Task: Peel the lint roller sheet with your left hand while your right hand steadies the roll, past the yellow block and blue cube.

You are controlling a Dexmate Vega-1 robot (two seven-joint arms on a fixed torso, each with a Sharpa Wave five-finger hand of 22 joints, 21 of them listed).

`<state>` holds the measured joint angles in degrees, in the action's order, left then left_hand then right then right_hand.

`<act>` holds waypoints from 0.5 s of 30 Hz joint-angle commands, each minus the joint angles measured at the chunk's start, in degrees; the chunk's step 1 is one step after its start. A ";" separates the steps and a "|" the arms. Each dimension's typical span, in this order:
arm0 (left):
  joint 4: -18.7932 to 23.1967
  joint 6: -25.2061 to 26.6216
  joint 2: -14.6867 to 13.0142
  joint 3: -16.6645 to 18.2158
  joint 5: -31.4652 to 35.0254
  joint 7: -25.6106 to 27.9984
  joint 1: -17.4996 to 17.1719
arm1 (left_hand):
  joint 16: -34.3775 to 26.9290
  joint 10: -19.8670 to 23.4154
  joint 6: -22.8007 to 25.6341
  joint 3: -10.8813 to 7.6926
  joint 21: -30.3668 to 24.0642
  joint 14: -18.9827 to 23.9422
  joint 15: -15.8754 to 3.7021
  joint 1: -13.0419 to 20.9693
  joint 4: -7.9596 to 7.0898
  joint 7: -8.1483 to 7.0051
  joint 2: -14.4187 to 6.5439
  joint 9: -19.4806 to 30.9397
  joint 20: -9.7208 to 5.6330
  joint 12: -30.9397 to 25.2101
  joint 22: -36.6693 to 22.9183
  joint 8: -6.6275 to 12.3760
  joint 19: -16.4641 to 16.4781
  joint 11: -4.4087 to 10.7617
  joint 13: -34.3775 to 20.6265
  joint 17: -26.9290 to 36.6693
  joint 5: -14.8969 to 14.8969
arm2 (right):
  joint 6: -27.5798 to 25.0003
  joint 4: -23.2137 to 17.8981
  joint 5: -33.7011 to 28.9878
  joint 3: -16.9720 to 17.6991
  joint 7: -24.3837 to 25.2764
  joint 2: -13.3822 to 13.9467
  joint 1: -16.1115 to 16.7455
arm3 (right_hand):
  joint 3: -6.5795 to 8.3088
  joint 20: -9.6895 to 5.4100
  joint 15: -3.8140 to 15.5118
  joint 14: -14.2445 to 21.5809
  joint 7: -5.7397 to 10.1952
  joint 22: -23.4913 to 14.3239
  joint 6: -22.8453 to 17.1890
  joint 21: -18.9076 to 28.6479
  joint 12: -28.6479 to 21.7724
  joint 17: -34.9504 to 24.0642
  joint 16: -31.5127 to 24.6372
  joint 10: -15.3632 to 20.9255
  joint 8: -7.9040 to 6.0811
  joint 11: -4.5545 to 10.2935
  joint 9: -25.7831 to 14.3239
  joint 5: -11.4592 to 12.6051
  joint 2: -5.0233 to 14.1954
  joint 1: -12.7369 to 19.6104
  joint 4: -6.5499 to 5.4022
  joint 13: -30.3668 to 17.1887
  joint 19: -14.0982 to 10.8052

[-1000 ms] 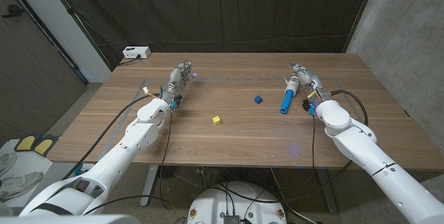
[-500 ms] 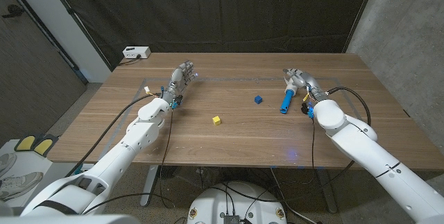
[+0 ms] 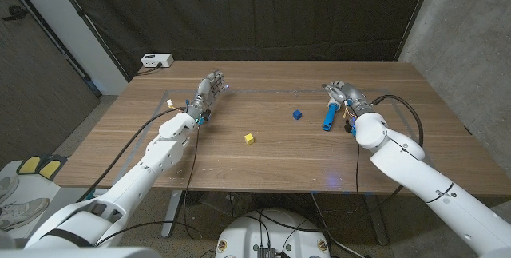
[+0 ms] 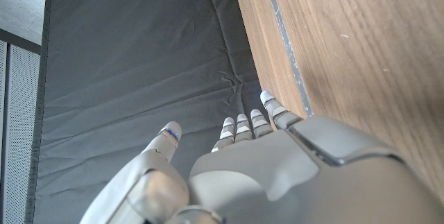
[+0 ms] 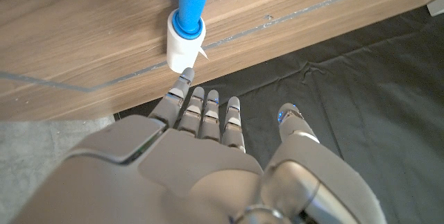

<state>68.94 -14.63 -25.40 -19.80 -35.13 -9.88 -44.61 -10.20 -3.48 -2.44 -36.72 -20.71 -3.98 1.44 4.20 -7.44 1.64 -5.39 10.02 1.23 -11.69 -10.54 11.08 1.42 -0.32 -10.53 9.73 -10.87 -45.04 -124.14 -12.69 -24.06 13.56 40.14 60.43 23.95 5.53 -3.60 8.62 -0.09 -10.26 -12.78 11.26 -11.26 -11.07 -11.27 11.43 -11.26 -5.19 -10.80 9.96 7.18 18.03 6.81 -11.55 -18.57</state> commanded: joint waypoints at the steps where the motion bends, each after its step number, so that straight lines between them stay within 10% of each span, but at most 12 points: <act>1: -1.15 0.00 0.15 -0.27 -0.26 -1.34 0.80 | -0.20 0.09 0.19 -0.22 0.23 -0.12 0.27 0.24 0.28 0.07 -2.10 0.11 0.80 -0.22 -0.25 -0.12 -0.01 0.13 -0.28 0.09 -0.24 | -17.89 -3.61 -11.28 -10.95 -3.69 1.47 -6.37 | -0.46 0.06 0.63 0.22 0.36 -0.10 -0.09 0.14 -0.28 -0.31 -0.38 0.13 0.01 0.66 -0.12 0.03 -1.22 -0.40 0.02 -0.12 0.20; 15: -2.82 -0.48 0.54 -0.48 -0.16 -2.18 1.89 | -0.16 0.04 0.24 -0.18 0.35 -0.14 0.35 0.25 0.31 0.11 -2.06 0.12 0.97 -0.18 -0.27 -0.21 0.01 0.00 -0.29 0.09 -0.23 | -34.54 -1.86 -21.30 -26.24 -6.60 0.26 -16.42 | -0.74 0.80 1.84 1.75 0.64 -0.24 -0.48 1.47 -0.25 -0.11 -0.85 -0.05 -0.07 1.51 -0.15 0.20 -2.23 0.57 1.21 -0.14 -3.02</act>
<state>67.32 -14.73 -25.17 -20.12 -35.24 -11.30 -43.49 -10.20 -3.48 -2.44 -36.72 -20.71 -3.98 1.44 4.20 -7.44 1.64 -5.38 10.02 1.86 -11.68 -10.54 11.08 1.43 -0.32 -10.53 9.73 -10.87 -66.90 -126.87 -26.67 -39.07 9.66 40.89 51.62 23.10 6.31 -2.11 9.50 0.21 -10.26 -13.09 12.18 -11.26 -11.07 -11.71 11.25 -11.26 -3.94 -10.80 9.96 5.29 17.95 7.54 -11.61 -20.29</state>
